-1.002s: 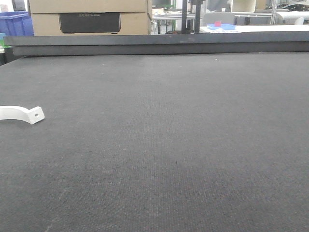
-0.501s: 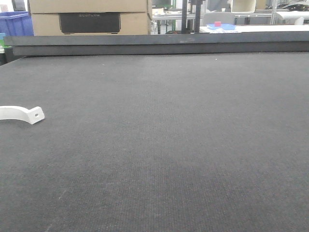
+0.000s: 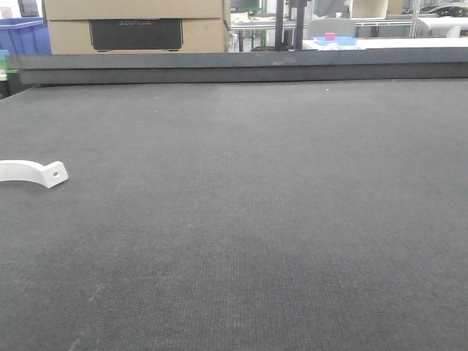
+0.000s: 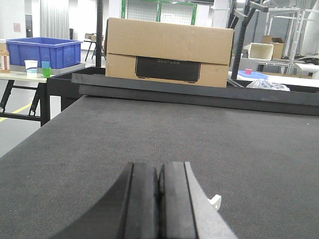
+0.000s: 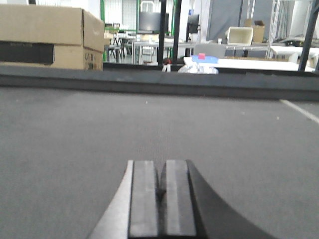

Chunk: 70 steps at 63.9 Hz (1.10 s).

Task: Grab PVC pipe and place in blue bin

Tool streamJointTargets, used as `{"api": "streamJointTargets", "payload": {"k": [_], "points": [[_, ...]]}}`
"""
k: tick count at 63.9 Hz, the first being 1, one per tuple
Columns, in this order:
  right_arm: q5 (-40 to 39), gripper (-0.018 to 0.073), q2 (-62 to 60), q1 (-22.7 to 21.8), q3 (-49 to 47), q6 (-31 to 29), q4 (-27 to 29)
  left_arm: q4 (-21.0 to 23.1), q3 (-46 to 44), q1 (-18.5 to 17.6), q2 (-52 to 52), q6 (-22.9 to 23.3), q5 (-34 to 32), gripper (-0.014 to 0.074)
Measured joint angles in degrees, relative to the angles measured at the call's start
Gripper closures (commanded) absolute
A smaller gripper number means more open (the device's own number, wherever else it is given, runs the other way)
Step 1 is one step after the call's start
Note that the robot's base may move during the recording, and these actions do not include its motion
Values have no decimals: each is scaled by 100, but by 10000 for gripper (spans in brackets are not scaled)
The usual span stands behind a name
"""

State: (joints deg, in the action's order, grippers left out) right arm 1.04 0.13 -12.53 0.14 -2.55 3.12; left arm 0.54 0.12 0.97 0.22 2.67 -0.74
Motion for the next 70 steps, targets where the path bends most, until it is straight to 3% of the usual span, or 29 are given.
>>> {"api": "streamJointTargets", "payload": {"k": [16,30,40,53,70], "points": [[-1430,727,0,0,0,0,0,0,0,0,0,0,-180,707],[-682,727,-13,0,-1109,-51,0,0,-133,0,0,0,-512,707],[-104,727,199,0,-2091,-342,0,0,-973,0,-10,0,-271,707],[652,727,1180,0,-3140,-404,42,-54,-2587,0,697,0,959,707],[2918,727,3032,0,-4520,-404,282,-310,-4432,0,2558,0,3123,707]]}}
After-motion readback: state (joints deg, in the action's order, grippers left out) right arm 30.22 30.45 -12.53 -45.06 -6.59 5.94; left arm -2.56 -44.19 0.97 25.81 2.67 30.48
